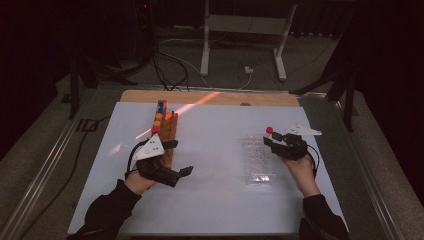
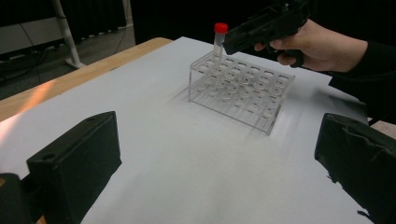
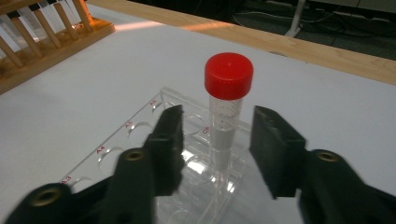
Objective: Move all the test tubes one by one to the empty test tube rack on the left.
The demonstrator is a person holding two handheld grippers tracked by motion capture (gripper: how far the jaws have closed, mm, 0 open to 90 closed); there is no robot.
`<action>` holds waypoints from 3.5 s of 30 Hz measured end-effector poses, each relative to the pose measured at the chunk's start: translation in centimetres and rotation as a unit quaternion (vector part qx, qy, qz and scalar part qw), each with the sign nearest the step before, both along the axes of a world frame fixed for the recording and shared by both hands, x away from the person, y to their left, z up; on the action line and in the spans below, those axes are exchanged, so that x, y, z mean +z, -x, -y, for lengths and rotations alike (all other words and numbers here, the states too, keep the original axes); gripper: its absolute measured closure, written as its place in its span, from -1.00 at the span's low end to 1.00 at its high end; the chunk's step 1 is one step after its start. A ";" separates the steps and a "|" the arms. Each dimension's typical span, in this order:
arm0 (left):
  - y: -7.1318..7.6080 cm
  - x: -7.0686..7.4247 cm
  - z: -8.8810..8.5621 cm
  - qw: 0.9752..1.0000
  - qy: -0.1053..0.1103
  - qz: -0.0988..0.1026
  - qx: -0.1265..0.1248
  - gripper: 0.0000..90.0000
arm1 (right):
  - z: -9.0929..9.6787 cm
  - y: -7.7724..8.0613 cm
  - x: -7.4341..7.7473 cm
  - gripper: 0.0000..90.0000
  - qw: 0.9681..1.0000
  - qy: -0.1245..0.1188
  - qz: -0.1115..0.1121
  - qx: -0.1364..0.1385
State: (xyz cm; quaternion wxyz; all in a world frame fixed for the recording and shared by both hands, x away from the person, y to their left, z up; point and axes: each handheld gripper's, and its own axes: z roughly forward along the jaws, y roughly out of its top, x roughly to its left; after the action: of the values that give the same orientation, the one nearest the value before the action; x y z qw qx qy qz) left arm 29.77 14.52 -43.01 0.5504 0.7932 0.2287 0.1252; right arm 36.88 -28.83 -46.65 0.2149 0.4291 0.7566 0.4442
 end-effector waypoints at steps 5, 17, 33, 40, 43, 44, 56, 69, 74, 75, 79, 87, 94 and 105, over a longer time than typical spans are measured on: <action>0.0 0.1 0.0 1.000 0.000 0.002 0.000 -0.97 | -0.3 -0.2 -0.2 0.44 1.000 0.006 -0.006 0.003; 0.0 0.2 0.0 1.000 0.001 0.004 -0.001 -0.97 | -0.3 -0.5 -0.4 0.65 1.000 0.010 -0.001 -0.010; 0.0 0.3 -0.1 1.000 0.004 0.003 0.001 -0.97 | 0.2 1.0 3.1 0.67 0.999 0.004 0.053 -0.010; 0.1 0.4 -0.1 1.000 0.005 0.004 -0.001 -0.97 | 0.0 2.2 5.3 0.67 0.996 -0.001 0.085 0.000; 0.1 0.4 -0.1 1.000 0.006 0.003 -0.002 -0.97 | -0.6 2.7 6.0 0.67 0.996 -0.002 0.093 0.013; 0.1 0.4 -0.1 1.000 0.007 0.003 -0.002 -0.97 | -0.8 2.8 6.1 0.67 0.995 -0.003 0.094 0.019; 0.4 0.7 0.3 1.000 0.008 -0.004 -0.008 -0.97 | -5.2 4.3 5.6 0.67 0.991 -0.002 0.075 0.107; 1.0 1.4 1.4 0.999 0.002 -0.013 -0.042 -0.97 | -9.5 6.1 4.4 0.67 0.980 0.005 0.043 0.195; 1.2 1.3 1.7 0.998 0.003 -0.017 -0.056 -0.97 | -11.1 6.9 3.7 0.67 0.974 0.013 0.030 0.225; 1.3 1.3 1.8 0.998 0.003 -0.017 -0.059 -0.97 | -11.3 7.0 3.6 0.67 0.972 0.015 0.028 0.231; 1.4 1.2 2.0 0.997 0.006 -0.021 -0.069 -0.96 | -12.3 7.6 3.4 0.67 0.968 0.018 0.023 0.250; 1.7 1.3 2.3 0.996 0.018 -0.030 -0.088 -0.90 | -13.6 8.6 3.2 0.67 0.960 0.020 0.019 0.280; 2.0 0.7 2.9 0.995 0.022 -0.024 -0.095 -0.65 | -14.3 9.1 3.0 0.67 0.955 0.021 0.015 0.295; 2.3 0.3 3.7 0.996 0.011 -0.004 -0.092 -0.08 | -15.2 9.4 2.6 0.67 0.951 0.023 0.005 0.309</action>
State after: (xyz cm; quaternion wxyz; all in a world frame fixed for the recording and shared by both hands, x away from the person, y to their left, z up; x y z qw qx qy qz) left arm 27.46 10.84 -42.75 0.5671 0.8055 0.1578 0.0684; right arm 27.46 -13.66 -44.00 0.0809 0.1672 0.8608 0.4739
